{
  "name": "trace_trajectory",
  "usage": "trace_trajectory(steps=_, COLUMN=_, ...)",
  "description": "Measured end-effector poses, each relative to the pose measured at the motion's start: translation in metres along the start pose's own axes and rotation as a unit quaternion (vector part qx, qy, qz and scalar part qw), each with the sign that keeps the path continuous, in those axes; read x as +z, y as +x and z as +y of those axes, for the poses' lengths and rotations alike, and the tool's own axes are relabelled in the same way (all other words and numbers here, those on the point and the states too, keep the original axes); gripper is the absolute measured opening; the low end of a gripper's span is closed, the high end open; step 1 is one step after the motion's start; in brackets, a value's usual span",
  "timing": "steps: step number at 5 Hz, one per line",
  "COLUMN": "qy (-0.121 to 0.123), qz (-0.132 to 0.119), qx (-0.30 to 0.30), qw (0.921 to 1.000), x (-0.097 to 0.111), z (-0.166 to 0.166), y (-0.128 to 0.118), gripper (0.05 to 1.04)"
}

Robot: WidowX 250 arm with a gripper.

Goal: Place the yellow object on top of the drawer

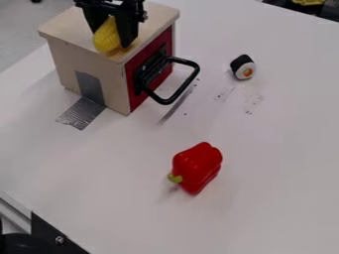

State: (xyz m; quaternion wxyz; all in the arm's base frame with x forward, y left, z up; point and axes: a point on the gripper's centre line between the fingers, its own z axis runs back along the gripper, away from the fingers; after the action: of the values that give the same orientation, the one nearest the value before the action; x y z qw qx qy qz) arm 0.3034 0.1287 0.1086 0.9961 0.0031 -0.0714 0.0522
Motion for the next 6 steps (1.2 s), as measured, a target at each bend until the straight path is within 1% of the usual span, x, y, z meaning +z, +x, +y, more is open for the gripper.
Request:
trace_trajectory(steps=1, qy=0.001, qz=0.000, qx=-0.020, qw=0.9998, x=-0.005, z=0.007, y=0.012, gripper=0.627)
trace_trajectory(steps=2, qy=-0.001, qz=0.005, qx=-0.048, qw=0.9988, x=-0.007, z=0.008, y=0.015, gripper=0.697)
trace_trajectory(steps=3, qy=-0.010, qz=0.011, qx=-0.062, qw=0.9980, x=-0.003, z=0.005, y=0.015, gripper=0.955)
trace_trajectory(steps=4, qy=-0.017, qz=0.014, qx=-0.063, qw=0.9978, x=0.011, z=0.005, y=0.020, gripper=1.000)
trace_trajectory(steps=5, qy=-0.017, qz=0.001, qx=-0.060, qw=0.9981, x=0.046, z=0.003, y=0.024, gripper=1.000)
trace_trajectory(steps=6, qy=-0.011, qz=-0.005, qx=-0.064, qw=0.9979, x=0.067, z=-0.004, y=0.019, gripper=1.000)
